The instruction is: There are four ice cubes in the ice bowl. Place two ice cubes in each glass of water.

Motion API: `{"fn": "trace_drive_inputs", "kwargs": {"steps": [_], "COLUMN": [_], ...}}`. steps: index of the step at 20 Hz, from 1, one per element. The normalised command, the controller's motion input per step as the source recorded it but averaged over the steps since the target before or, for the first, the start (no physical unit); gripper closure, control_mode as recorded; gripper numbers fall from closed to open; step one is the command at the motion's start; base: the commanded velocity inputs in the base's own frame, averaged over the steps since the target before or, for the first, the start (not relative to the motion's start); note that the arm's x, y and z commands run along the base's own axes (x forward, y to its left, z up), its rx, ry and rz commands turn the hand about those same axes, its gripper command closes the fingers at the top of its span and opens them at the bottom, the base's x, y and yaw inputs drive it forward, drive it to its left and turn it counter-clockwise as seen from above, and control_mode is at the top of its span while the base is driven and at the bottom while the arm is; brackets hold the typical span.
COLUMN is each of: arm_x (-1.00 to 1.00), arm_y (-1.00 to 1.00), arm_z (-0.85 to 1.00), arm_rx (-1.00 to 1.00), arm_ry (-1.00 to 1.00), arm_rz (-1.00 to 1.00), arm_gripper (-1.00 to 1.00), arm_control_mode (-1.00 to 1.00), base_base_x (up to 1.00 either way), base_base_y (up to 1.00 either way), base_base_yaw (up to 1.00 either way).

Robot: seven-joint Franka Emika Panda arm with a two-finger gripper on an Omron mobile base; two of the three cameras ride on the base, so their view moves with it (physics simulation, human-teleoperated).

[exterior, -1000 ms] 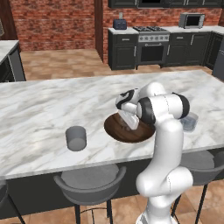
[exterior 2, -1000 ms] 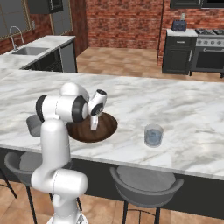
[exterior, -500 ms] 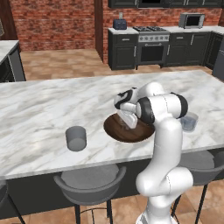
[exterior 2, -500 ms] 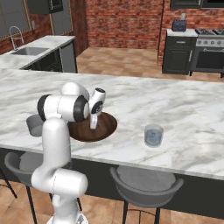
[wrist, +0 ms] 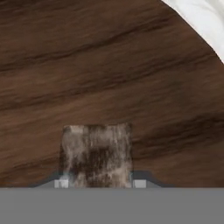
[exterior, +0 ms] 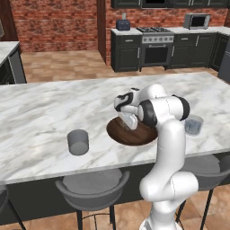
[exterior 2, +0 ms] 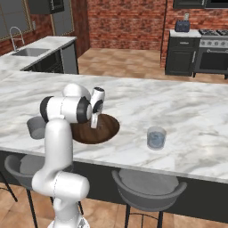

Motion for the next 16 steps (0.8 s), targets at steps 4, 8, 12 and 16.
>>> {"fn": "trace_drive_inputs", "kwargs": {"steps": [4, 8, 12, 16], "arm_x": [-0.19, -0.36, -0.34, -0.14], "arm_y": [0.19, 0.0, 0.0, 0.0], "arm_z": [-0.24, -0.05, 0.01, 0.44], "arm_rx": [0.0, 0.0, 0.05, 0.11], "arm_ry": [-0.01, -0.09, -0.09, -0.03], "arm_rz": [0.0, 0.0, -0.06, -0.06], "arm_gripper": [1.0, 1.0, 1.0, 1.0], "arm_control_mode": [-1.0, -1.0, -1.0, -1.0], "base_base_x": [0.0, 0.0, 0.0, 0.0], "base_base_y": [0.0, 0.0, 0.0, 0.0], "base_base_yaw": [0.0, 0.0, 0.0, 0.0]}}
